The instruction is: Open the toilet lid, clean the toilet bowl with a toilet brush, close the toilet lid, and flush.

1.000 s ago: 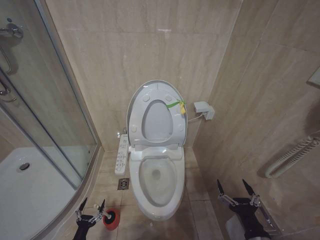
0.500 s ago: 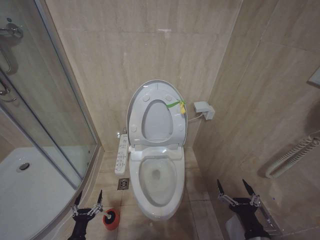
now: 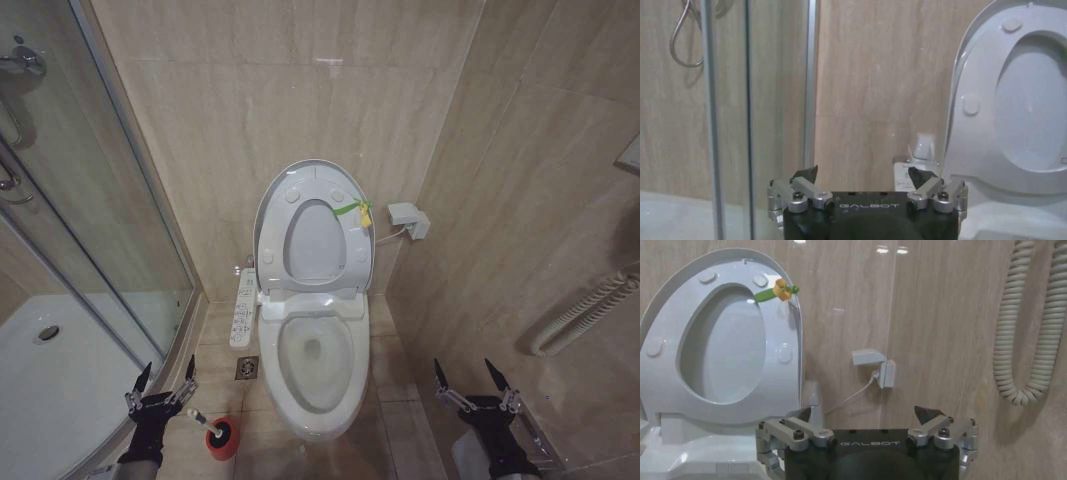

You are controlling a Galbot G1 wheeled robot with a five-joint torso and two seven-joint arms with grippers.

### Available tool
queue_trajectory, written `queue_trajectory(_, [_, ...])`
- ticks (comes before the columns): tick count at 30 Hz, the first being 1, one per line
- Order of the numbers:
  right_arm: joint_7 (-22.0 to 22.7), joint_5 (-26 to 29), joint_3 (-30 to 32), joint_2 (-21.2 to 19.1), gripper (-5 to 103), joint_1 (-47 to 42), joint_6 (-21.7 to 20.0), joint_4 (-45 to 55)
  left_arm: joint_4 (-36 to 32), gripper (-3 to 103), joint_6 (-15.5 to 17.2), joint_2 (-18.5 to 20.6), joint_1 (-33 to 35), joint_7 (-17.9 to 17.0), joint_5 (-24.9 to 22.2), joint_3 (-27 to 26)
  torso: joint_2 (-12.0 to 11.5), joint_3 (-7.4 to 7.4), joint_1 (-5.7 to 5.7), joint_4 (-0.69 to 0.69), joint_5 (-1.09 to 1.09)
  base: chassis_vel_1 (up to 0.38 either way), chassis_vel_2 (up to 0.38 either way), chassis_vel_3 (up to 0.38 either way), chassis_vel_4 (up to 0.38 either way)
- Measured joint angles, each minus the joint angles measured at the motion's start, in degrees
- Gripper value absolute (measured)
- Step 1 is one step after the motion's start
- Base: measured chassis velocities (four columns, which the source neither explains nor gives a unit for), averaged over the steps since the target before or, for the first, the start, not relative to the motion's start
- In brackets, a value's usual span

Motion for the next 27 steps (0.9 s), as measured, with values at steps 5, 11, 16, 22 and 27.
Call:
queue_trajectory(5, [0.0, 0.0, 0.0, 0.0, 100, 0.0, 0.0, 0.0, -4.5, 89, 3.52, 0.66, 1.66, -2.28, 1.54, 0.41, -0.02, -0.01, -0.01, 0.0, 0.0, 0.0, 0.0, 0.0, 0.0])
queue_trajectory(11, [0.0, 0.0, 0.0, 0.0, 100, 0.0, 0.0, 0.0, -10.18, 94, 5.83, 0.58, 3.82, -3.57, 2.64, 0.0, -0.05, -0.03, -0.02, 0.0, 0.0, 0.0, 0.0, 0.0, 0.0])
queue_trajectory(16, [0.0, 0.0, 0.0, 0.0, 100, 0.0, 0.0, 0.0, -12.27, 94, 7.09, 0.28, 4.39, -3.7, 3.52, 0.22, -0.06, -0.04, -0.02, 0.0, 0.01, 0.0, 0.0, 0.0, 0.0])
queue_trajectory(22, [0.0, 0.0, 0.0, 0.0, 100, 0.0, 0.0, 0.0, -11.3, 100, 6.73, 0.21, 4.61, -3.3, 4.35, -0.28, -0.08, -0.05, -0.03, 0.0, 0.0, 0.0, 0.0, 0.0, 0.0])
queue_trajectory(27, [0.0, 0.0, 0.0, 0.0, 100, 0.0, 0.0, 0.0, -11.46, 97, 6.04, -0.41, 4.79, -3.26, 4.74, 0.05, -0.08, -0.05, -0.03, 0.0, 0.0, 0.0, 0.0, 0.0, 0.0])
